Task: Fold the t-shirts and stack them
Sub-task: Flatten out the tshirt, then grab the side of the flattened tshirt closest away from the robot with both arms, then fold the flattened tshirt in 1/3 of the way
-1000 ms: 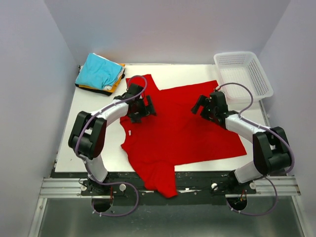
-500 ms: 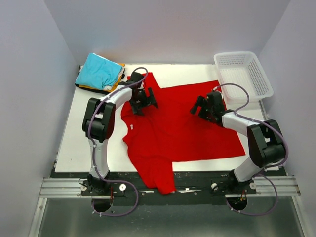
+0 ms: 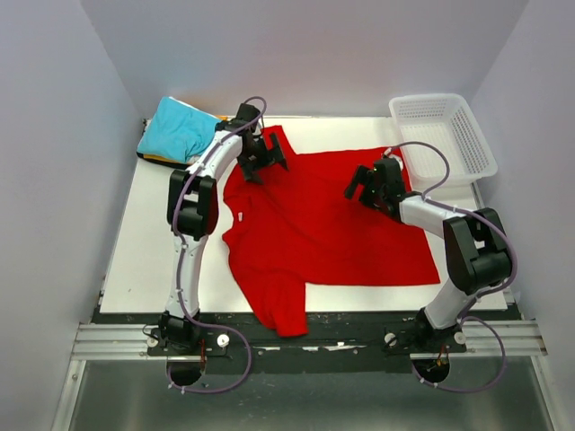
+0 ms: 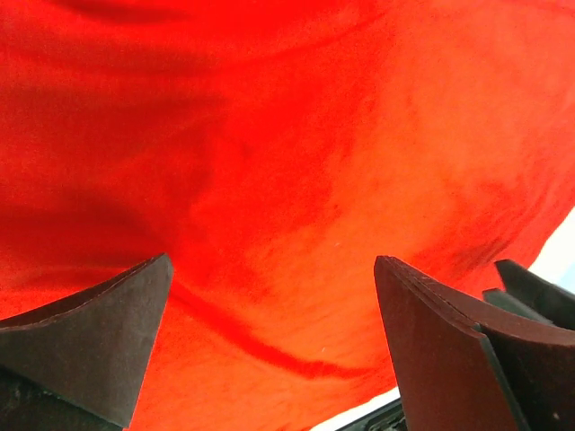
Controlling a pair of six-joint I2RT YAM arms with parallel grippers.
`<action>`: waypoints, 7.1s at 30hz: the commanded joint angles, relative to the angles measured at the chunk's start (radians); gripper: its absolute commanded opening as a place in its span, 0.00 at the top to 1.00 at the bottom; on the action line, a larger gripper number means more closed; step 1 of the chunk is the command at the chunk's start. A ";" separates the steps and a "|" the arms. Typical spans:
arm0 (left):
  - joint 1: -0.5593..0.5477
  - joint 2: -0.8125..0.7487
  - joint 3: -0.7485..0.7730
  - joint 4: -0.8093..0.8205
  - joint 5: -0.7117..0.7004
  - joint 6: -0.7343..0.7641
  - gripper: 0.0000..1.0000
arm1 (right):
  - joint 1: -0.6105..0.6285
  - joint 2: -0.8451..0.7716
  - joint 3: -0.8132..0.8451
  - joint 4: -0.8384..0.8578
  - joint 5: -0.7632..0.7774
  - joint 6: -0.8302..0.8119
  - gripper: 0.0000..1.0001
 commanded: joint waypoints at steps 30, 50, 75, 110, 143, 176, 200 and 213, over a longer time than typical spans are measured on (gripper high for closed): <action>-0.087 -1.086 -1.364 0.605 -0.050 -0.127 0.01 | 0.364 0.143 0.103 0.228 -0.509 -0.035 0.00; -0.060 -0.694 -1.109 0.316 -0.268 -0.099 0.01 | 0.306 0.400 0.351 0.032 -0.066 -0.054 0.00; -0.043 -0.579 -0.718 0.209 -0.237 0.030 0.01 | 0.200 0.319 0.436 0.033 -0.184 -0.082 0.00; -0.242 -1.119 -1.386 0.359 -0.338 -0.153 0.01 | 0.202 -0.177 -0.032 0.063 0.130 0.020 0.00; -0.357 -1.196 -1.520 0.142 -0.388 -0.378 0.93 | 0.202 -0.240 -0.069 0.011 0.340 0.041 0.00; -0.362 -1.344 -1.630 0.441 -0.361 -0.194 1.00 | 0.197 -0.655 -0.406 -0.930 0.540 0.862 0.08; -0.360 -1.295 -1.548 0.368 -0.371 -0.208 1.00 | 0.193 -0.673 -0.524 -0.587 0.627 0.779 0.88; -0.385 -1.526 -1.572 0.075 -0.260 -0.331 1.00 | 0.193 -0.845 -0.374 -0.786 0.513 0.548 0.99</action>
